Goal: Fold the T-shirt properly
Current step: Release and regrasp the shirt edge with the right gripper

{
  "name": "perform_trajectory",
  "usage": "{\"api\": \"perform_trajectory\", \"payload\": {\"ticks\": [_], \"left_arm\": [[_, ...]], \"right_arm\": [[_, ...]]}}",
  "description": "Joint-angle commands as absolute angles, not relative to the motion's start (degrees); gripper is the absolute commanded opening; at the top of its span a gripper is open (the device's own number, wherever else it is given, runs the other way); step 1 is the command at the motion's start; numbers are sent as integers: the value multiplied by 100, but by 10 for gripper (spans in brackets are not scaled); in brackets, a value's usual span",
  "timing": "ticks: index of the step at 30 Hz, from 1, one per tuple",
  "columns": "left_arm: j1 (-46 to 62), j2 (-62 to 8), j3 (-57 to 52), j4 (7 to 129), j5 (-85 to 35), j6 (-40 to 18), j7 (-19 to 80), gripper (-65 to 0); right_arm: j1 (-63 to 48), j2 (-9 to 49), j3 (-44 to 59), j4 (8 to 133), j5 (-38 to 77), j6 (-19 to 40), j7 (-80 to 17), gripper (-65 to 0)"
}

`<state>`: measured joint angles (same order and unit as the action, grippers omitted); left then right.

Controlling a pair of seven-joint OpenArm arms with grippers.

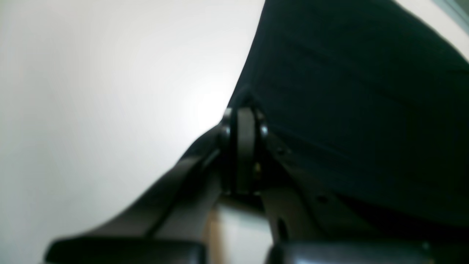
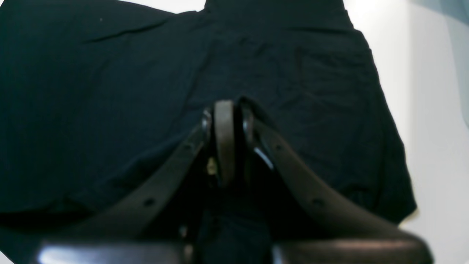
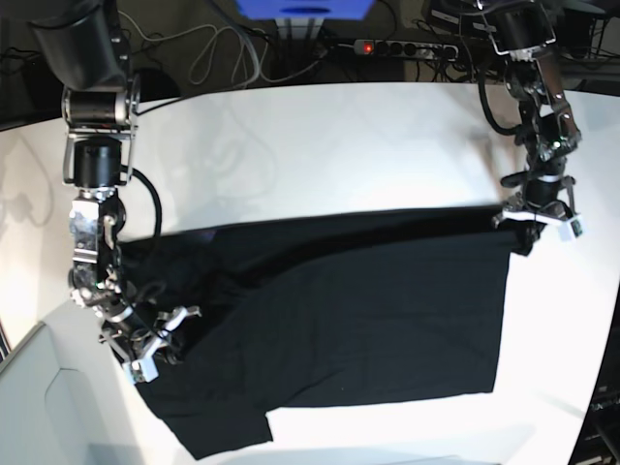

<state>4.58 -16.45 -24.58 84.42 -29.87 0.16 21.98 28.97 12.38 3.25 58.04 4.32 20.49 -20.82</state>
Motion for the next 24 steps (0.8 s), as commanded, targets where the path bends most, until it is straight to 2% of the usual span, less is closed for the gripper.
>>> {"api": "perform_trajectory", "payload": {"ticks": [1, 18, 21, 24], "left_arm": [[391, -1745, -2492, 8532, -3020, -4, 2053, -650], [31, -1719, -2501, 8075, -3029, -4, 2062, -650], [-57, -1727, -2501, 7987, -3029, -4, 2062, -650], [-171, -1745, -2492, 7908, -3029, -4, 2255, -645]], "right_arm": [[3081, 1297, 356, 5895, 505, 2062, -1930, -645], [3240, 1297, 347, 5552, 505, 2044, -1974, -639], [3240, 1305, 347, 5552, 505, 2044, -1991, -555], [3240, 1332, 347, 5552, 505, 2035, -1991, -403]]}}
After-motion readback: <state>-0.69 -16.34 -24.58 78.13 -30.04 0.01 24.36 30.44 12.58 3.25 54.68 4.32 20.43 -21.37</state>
